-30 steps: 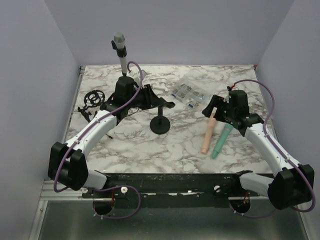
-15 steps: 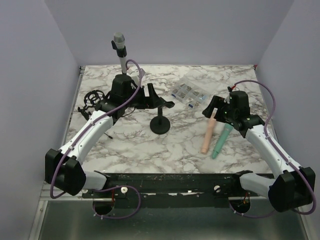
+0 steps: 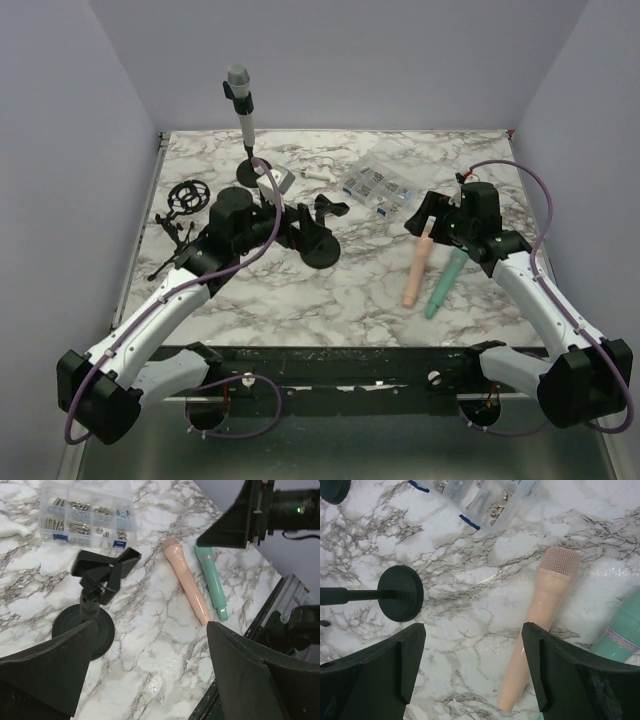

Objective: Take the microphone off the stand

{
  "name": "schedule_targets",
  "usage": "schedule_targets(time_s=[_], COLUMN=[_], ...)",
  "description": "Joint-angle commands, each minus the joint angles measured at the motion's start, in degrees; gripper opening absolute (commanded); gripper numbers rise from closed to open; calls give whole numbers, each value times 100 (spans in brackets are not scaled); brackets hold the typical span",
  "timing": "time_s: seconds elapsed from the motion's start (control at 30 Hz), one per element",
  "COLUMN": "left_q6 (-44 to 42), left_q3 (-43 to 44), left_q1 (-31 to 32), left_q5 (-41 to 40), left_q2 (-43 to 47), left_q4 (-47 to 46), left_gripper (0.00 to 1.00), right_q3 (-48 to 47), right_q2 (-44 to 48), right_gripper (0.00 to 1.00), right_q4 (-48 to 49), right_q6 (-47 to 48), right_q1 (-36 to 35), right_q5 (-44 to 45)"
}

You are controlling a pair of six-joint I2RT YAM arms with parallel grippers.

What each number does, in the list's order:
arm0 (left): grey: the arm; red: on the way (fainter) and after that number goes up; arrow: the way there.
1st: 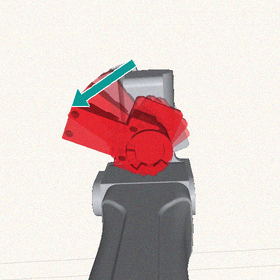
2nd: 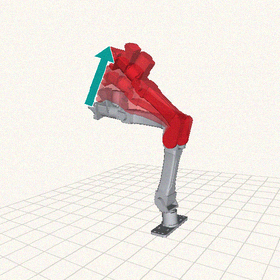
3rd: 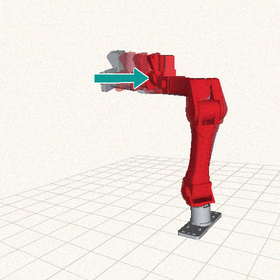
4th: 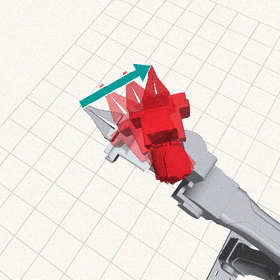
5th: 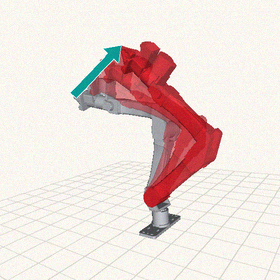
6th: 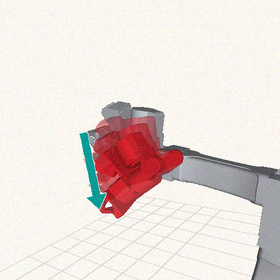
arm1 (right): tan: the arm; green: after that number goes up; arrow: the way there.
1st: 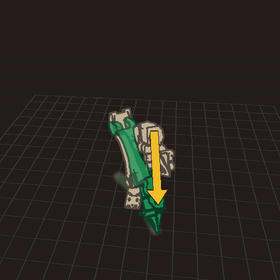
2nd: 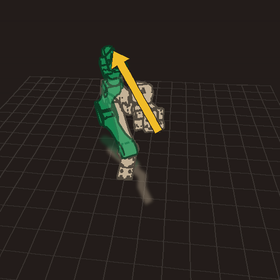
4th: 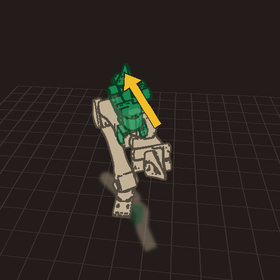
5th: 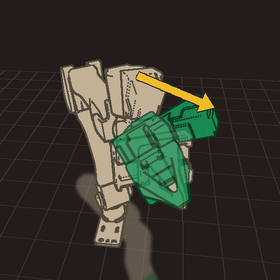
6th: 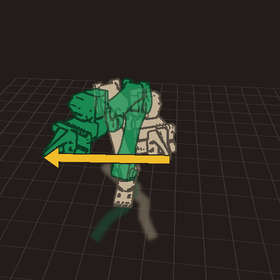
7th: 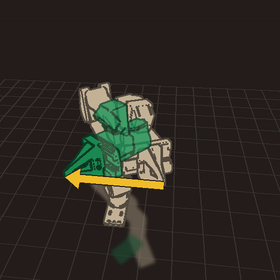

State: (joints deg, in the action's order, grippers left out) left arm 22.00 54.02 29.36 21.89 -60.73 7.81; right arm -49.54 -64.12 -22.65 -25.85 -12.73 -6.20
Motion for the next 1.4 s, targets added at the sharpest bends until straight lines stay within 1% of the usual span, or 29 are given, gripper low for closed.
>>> schedule_targets(time_s=[0.0, 0.1, 0.17, 0.23, 0.4, 0.53, 0.7, 0.83, 1.03, 1.13, 1.23, 1.3, 1.37], left_q6=[-690, -609, -566, -583, -724, -925, -1104, -1220, -1311, -1351, -1384, -1396, -1394], left_q3=[-454, -478, -306, -105, 72, 359, 461, 640, 696, 741, 886, 950, 982], left_q1=[426, 511, 567, 628, 730, 770, 830, 861, 861, 865, 863, 860, 864], left_q5=[-829, -965, -1166, -1266, -1659, -1853, -2070, -2309, -2331, -2333, -2277, -2279, -2274], left_q2=[281, 167, -63, -307, -786, -1150, -1287, -1420, -1499, -1545, -1641, -1720, -1787], left_q4=[-720, -870, -792, -545, -638, -391, -380, -155, -67, 14, 212, 288, 300], left_gripper=[92, 86, 81, 79, 73, 69, 59, 55, 45, 45, 59, 63, 63], right_q3=[28, -56, -69, -50, -47, -12, 20, 5, 14, 11, 0, 5, 2], right_q2=[77, -36, -47, -32, 24, 101, 99, 46, 24, 5, 5, 5, 5], right_gripper=[86, 86, 86, 86, 86, 86, 86, 86, 86, 86, 86, 86, 86], right_q4=[57, 45, 29, 37, 29, -1, 22, 42, 60, 68, 68, 77, 77], right_q6=[12, 48, 59, 70, 56, 69, 66, 68, 65, 65, 67, 61, 57], right_q1=[23, 21, 16, 20, 22, 17, 19, 19, 17, 19, 22, 18, 20], right_q5=[-226, -316, -320, -306, -291, -245, -229, -259, -270, -272, -276, -269, -274])
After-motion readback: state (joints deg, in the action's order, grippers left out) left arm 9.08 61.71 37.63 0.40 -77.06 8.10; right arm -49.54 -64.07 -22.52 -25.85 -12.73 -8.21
